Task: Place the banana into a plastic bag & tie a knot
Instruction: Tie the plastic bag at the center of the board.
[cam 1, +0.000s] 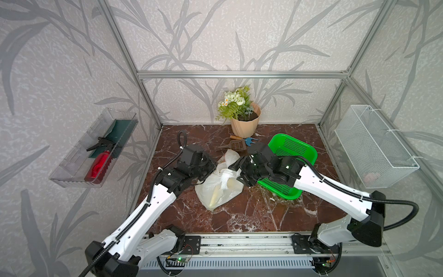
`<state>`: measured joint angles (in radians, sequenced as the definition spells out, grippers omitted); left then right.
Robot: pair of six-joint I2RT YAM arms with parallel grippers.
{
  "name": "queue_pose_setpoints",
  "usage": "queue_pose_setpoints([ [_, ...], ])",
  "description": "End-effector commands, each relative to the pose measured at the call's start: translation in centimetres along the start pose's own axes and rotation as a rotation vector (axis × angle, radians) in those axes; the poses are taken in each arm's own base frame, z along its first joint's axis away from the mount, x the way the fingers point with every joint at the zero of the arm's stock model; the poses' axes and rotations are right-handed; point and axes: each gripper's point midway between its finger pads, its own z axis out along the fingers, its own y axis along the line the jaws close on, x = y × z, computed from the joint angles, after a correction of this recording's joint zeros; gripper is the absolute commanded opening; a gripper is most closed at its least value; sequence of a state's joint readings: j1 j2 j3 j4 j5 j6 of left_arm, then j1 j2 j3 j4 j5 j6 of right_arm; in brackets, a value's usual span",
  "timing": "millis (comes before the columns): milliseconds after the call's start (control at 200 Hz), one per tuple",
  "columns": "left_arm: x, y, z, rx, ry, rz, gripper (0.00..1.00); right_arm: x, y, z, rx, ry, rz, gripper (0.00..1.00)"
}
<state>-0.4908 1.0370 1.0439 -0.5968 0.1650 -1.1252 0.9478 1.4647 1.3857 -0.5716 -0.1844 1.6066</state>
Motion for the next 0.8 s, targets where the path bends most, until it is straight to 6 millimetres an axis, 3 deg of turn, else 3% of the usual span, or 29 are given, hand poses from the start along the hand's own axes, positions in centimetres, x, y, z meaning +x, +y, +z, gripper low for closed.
queue_pose_setpoints([
  [0,-0.1,-0.1,-0.4,0.007,-0.018,0.013,0.0,0.0,-0.8,0.5,0.052,-0.001,0.031,0.65],
  [390,0.5,-0.1,-0.3,0.013,-0.005,0.012,0.0,-0.6,0.4,2.8,0.055,-0.008,0.048,0.63],
  [700,0.8,-0.1,-0.4,0.018,-0.004,0.011,0.0,-1.6,1.5,4.4,0.035,-0.005,0.036,0.45],
  [795,0.8,-0.2,-0.5,0.023,-0.002,0.012,0.0,-1.8,1.7,4.8,0.025,-0.005,0.026,0.35],
])
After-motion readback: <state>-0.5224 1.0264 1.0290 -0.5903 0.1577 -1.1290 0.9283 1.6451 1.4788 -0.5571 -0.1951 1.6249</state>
